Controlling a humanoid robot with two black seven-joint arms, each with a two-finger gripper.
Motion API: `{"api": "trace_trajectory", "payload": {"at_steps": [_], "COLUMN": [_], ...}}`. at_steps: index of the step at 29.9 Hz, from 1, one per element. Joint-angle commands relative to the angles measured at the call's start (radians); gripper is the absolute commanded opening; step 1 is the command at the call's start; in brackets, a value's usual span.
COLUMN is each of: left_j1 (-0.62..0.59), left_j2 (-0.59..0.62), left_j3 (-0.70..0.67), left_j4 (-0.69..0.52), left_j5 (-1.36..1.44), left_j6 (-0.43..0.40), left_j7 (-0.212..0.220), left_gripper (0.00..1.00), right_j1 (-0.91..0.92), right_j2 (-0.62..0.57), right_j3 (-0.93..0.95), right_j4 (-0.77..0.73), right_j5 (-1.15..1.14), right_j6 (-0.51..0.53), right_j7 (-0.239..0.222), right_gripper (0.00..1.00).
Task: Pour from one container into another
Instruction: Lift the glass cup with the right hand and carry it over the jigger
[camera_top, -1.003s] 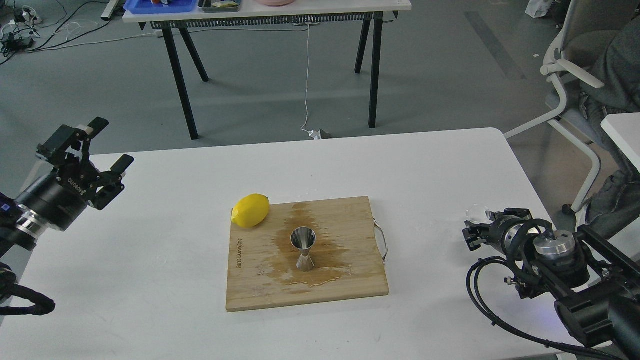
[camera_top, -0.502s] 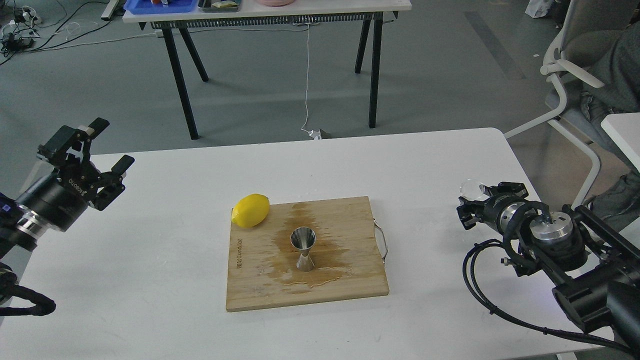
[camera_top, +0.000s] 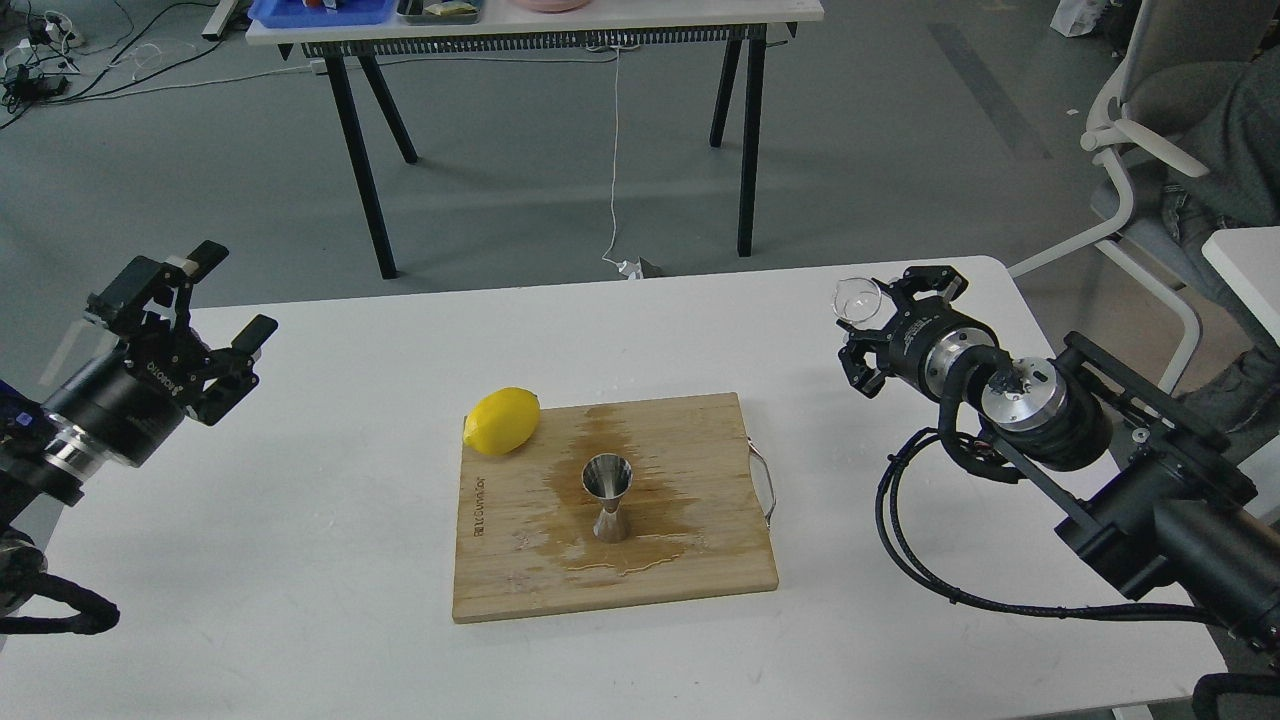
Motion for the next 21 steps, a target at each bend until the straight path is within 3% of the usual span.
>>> {"api": "trace_trajectory", "payload": {"at_steps": [1, 11, 21], "left_j1": [-0.001, -0.001, -0.001], "left_j2": [-0.001, -0.005, -0.016], "left_j3": [0.002, 0.003, 0.003], "left_j4": [0.003, 0.015, 0.024], "left_j5": [0.0, 0.0, 0.002], "left_j6": [0.0, 0.0, 0.0], "left_j7": [0.0, 0.0, 0.0], "left_gripper": [0.99, 0.99, 0.99], "right_j1": [0.049, 0.167, 0.223], "right_j2": [0.003, -0.009, 0.017], "right_j3": [-0.086, -0.295, -0.418], "right_j4": [0.01, 0.105, 0.107], "right_j5": [-0.025, -0.103, -0.256], "right_j6": [0.0, 0.0, 0.048], "right_j7": [-0.001, -0.006, -0.058], "right_gripper": [0.39, 0.39, 0.39]}}
